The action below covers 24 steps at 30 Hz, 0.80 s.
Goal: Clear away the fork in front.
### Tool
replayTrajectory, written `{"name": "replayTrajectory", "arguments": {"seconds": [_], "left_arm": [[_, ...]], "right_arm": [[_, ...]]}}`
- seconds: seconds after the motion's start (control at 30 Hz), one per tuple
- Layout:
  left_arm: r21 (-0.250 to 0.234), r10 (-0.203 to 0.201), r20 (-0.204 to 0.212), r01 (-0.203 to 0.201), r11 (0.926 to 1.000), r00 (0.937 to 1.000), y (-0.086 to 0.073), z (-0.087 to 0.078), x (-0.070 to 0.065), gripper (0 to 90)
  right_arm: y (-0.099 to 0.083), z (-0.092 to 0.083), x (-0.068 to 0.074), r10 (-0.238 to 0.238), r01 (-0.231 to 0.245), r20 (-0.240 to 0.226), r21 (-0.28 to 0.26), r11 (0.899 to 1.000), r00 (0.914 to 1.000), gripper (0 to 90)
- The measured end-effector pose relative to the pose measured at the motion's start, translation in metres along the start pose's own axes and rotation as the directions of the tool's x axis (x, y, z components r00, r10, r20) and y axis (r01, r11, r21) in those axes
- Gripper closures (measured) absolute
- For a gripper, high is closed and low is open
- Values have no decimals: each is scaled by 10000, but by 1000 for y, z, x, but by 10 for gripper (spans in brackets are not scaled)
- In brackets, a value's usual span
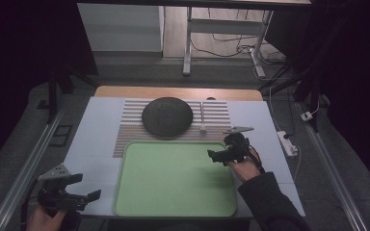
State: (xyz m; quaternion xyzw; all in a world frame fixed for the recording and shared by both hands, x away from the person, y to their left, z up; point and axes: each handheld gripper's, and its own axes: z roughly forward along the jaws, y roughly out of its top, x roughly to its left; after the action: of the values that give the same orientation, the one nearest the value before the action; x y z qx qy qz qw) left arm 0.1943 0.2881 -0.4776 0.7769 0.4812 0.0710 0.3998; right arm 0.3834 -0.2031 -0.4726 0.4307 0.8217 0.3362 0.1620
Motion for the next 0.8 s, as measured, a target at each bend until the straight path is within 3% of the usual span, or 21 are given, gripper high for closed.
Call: {"name": "replayTrajectory", "arguments": {"seconds": [0.17,0.5,0.63,0.8], "left_arm": [[23,23,7,-23,10000,10000,0,0,0,4],[70,53,43,-54,10000,10000,0,1,0,6],[92,64,52,-65,9999,10000,0,1,0,7],[247,259,-16,-259,9994,9997,1,2,-2,7]], "right_arm": [[8,12,-1,176,-176,-28,86,9998,9998,0],[29,42,-1,-179,175,332,114,9998,9993,0],[36,60,-3,-342,320,566,387,9987,9978,0],[42,72,-5,-472,439,760,446,9980,9960,0]]}}
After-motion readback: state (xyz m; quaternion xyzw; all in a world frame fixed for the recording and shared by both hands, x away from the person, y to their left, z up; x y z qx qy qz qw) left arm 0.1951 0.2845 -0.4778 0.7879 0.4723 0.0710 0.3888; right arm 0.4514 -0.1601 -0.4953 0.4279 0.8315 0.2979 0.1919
